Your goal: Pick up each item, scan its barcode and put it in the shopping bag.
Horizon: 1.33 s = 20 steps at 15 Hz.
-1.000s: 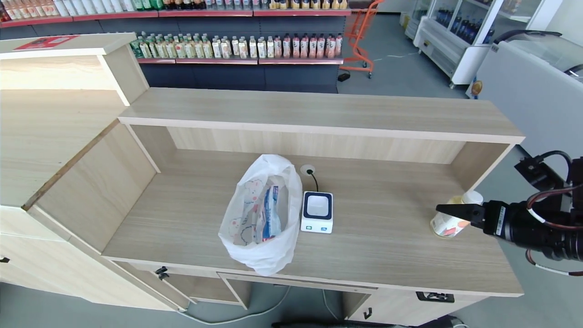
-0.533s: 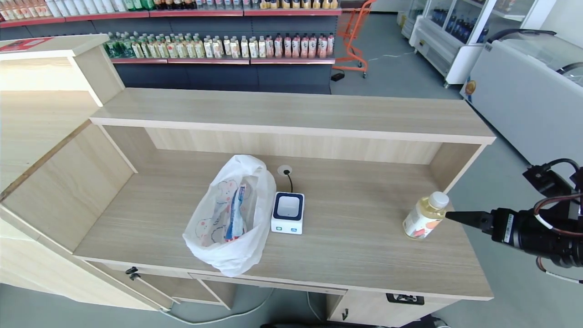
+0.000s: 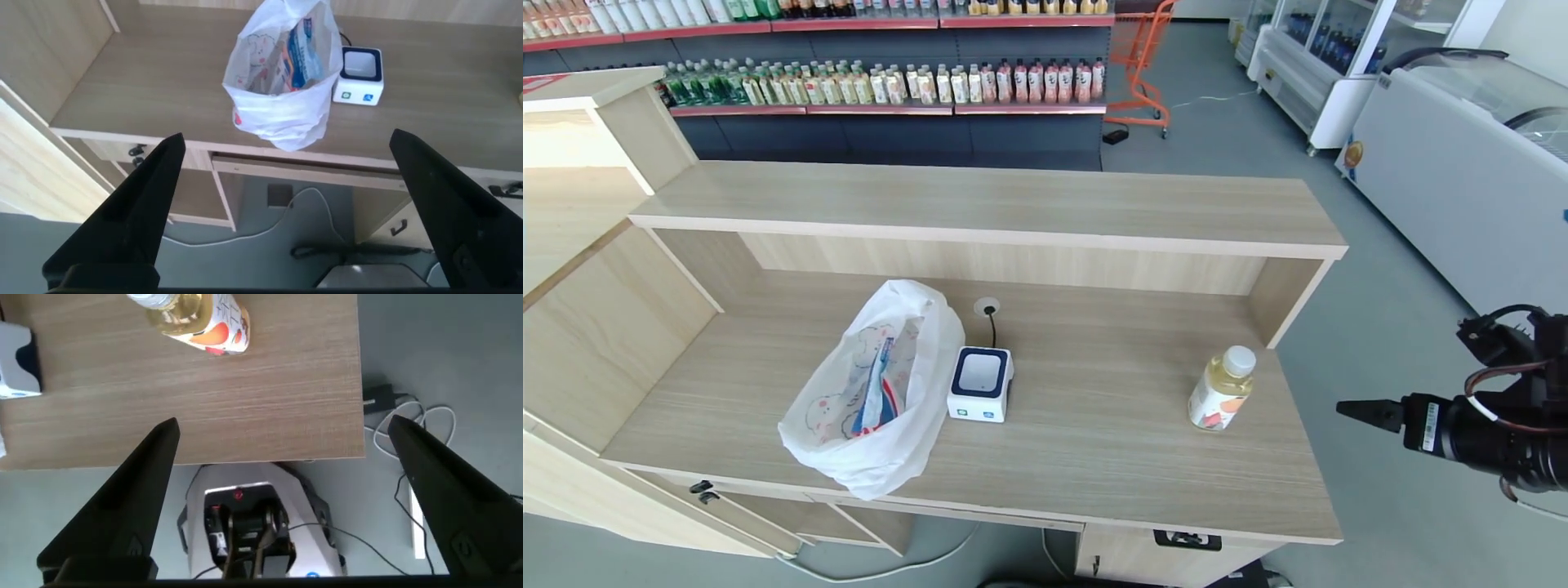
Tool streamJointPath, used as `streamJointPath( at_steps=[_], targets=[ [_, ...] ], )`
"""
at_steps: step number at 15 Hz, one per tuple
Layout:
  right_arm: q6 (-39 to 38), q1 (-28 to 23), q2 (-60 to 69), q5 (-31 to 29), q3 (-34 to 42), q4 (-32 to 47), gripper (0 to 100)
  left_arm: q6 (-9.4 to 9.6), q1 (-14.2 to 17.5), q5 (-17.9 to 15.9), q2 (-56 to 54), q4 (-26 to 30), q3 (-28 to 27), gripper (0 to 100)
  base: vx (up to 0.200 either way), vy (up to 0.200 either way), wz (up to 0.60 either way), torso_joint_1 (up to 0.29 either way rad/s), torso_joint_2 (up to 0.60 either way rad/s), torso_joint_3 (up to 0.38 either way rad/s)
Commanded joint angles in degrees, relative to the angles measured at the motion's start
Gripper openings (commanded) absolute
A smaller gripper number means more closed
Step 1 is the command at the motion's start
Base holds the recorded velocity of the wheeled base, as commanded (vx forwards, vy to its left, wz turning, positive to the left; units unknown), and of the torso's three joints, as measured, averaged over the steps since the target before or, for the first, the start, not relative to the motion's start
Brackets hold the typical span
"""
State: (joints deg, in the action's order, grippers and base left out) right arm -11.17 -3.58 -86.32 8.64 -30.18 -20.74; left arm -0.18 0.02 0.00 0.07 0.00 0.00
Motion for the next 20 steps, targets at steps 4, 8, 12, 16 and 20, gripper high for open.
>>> streamJointPath(
  at_steps=[4,8,12,16,20],
  targets=[
    [2.3,1.7,-6.6,-2.5,0.7,-0.1,100,0.01,0.0,0.0,0.0,0.0,0.0,100,0.000,0.000,0.00,0.000,0.00,0.000],
    [6.1,5.5,-13.8,-2.8,1.8,-5.8,100,0.01,0.0,0.0,0.0,0.0,0.0,100,0.000,0.000,0.00,0.000,0.00,0.000],
    [8.7,10.4,-25.7,-0.9,3.8,-24.4,100,0.01,0.0,0.1,0.0,0.0,0.0,100,0.000,0.000,0.00,0.000,0.00,0.000],
    [11.1,11.4,-34.4,-1.9,3.9,-36.5,100,0.01,0.0,0.1,0.0,0.0,0.0,100,0.000,0.000,0.00,0.000,0.00,0.000],
    [11.3,13.6,-40.0,-2.7,2.8,-47.3,100,0.01,0.0,0.1,0.0,0.0,0.0,100,0.000,0.000,0.00,0.000,0.00,0.000]
  ],
)
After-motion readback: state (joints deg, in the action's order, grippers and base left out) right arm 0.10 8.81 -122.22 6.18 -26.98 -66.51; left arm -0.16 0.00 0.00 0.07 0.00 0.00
